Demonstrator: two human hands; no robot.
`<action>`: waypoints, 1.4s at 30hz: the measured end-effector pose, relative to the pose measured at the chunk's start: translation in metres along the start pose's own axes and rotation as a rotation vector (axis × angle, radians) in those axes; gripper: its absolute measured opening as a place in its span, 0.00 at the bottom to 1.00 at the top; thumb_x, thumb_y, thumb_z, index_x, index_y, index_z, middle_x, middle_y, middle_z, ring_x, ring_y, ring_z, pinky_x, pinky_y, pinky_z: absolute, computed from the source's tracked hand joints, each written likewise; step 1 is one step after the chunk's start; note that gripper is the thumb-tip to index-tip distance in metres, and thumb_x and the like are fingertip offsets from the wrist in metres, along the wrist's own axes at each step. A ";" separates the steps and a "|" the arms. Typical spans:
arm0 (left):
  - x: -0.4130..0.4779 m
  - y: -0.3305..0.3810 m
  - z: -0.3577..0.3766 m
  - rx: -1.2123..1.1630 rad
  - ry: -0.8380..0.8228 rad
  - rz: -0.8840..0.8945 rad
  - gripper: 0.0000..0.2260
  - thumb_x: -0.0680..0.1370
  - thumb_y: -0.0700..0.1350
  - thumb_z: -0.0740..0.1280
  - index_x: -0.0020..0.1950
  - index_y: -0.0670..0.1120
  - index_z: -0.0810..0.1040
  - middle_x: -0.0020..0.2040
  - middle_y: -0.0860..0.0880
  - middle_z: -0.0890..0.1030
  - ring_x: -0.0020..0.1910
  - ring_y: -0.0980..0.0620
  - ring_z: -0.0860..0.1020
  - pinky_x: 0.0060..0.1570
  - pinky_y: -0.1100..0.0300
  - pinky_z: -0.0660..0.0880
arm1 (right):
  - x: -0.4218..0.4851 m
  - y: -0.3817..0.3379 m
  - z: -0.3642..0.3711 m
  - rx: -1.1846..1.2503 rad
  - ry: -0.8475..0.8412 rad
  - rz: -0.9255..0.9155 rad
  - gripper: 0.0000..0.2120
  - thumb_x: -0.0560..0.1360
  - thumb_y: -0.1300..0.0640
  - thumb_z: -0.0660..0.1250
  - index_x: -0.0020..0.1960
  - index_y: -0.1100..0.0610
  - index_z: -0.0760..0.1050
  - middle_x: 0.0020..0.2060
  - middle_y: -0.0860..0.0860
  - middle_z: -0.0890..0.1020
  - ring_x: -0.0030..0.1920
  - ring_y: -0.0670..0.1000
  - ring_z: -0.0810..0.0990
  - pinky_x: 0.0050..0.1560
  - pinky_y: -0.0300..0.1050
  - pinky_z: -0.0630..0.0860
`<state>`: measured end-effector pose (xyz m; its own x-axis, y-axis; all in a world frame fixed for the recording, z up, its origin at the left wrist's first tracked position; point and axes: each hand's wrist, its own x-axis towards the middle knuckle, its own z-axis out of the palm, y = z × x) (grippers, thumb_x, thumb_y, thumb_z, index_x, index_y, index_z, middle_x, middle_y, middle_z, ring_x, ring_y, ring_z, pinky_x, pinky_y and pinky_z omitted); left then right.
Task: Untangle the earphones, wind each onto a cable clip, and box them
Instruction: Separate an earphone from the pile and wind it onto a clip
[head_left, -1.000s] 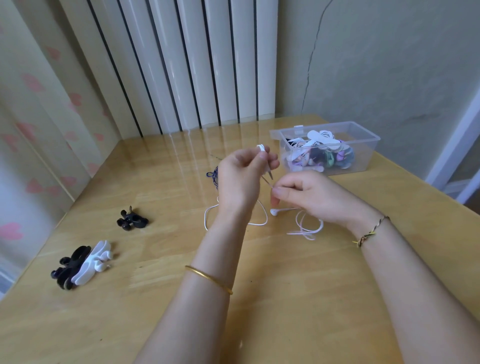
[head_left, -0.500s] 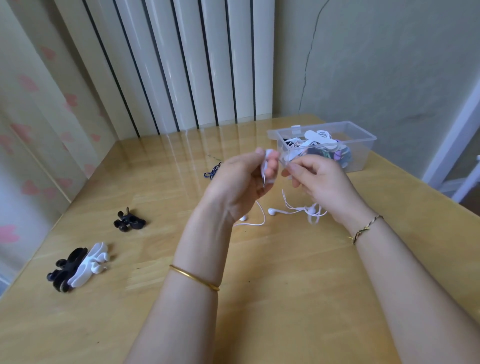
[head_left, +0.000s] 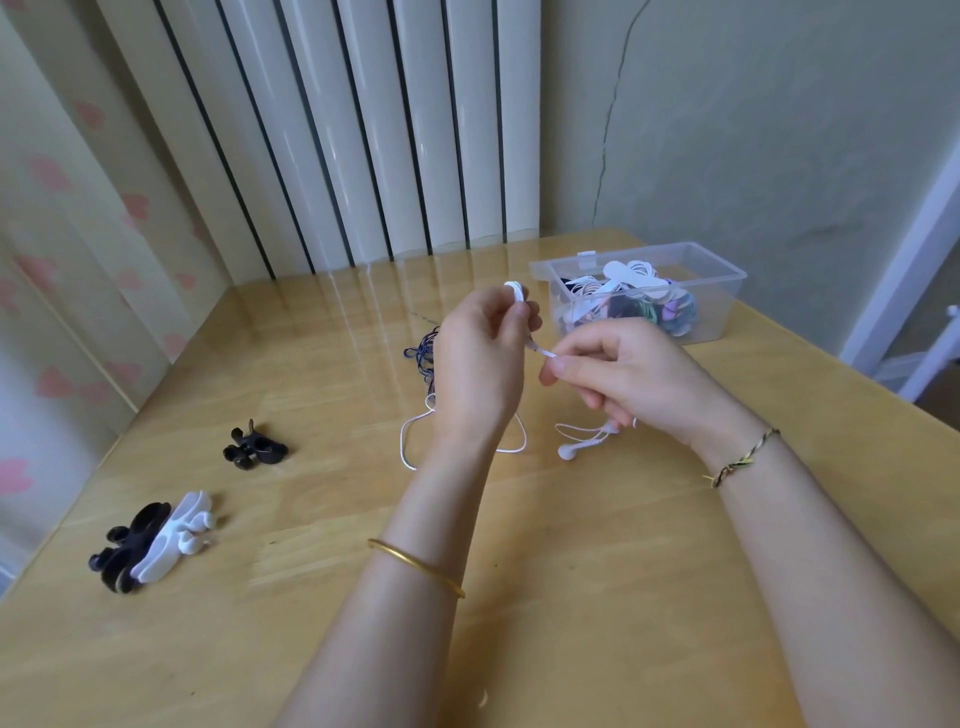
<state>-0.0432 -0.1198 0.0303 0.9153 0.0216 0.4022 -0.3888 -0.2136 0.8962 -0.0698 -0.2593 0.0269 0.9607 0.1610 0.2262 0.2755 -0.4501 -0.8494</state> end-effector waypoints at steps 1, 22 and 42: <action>0.001 0.001 0.000 -0.105 0.011 -0.064 0.07 0.78 0.37 0.64 0.46 0.48 0.77 0.43 0.51 0.83 0.47 0.51 0.82 0.49 0.59 0.78 | 0.000 0.000 0.000 0.000 -0.026 0.015 0.07 0.77 0.59 0.65 0.42 0.59 0.80 0.25 0.51 0.71 0.20 0.45 0.66 0.27 0.42 0.67; -0.001 -0.003 -0.004 0.109 -0.458 -0.031 0.07 0.79 0.40 0.64 0.46 0.39 0.79 0.37 0.48 0.82 0.36 0.54 0.78 0.41 0.64 0.75 | 0.009 0.014 -0.011 -0.130 0.423 -0.137 0.05 0.76 0.61 0.66 0.44 0.57 0.81 0.34 0.46 0.78 0.34 0.41 0.73 0.34 0.30 0.68; 0.006 -0.015 -0.004 -0.029 0.025 -0.053 0.04 0.77 0.39 0.67 0.49 0.43 0.81 0.45 0.49 0.84 0.47 0.53 0.82 0.49 0.57 0.77 | -0.001 -0.003 0.002 0.024 -0.033 -0.031 0.08 0.76 0.61 0.65 0.39 0.58 0.79 0.31 0.52 0.78 0.22 0.44 0.67 0.24 0.37 0.64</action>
<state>-0.0324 -0.1125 0.0197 0.9319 0.0570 0.3581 -0.3428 -0.1830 0.9214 -0.0715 -0.2567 0.0280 0.9499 0.2036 0.2373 0.3040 -0.4232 -0.8535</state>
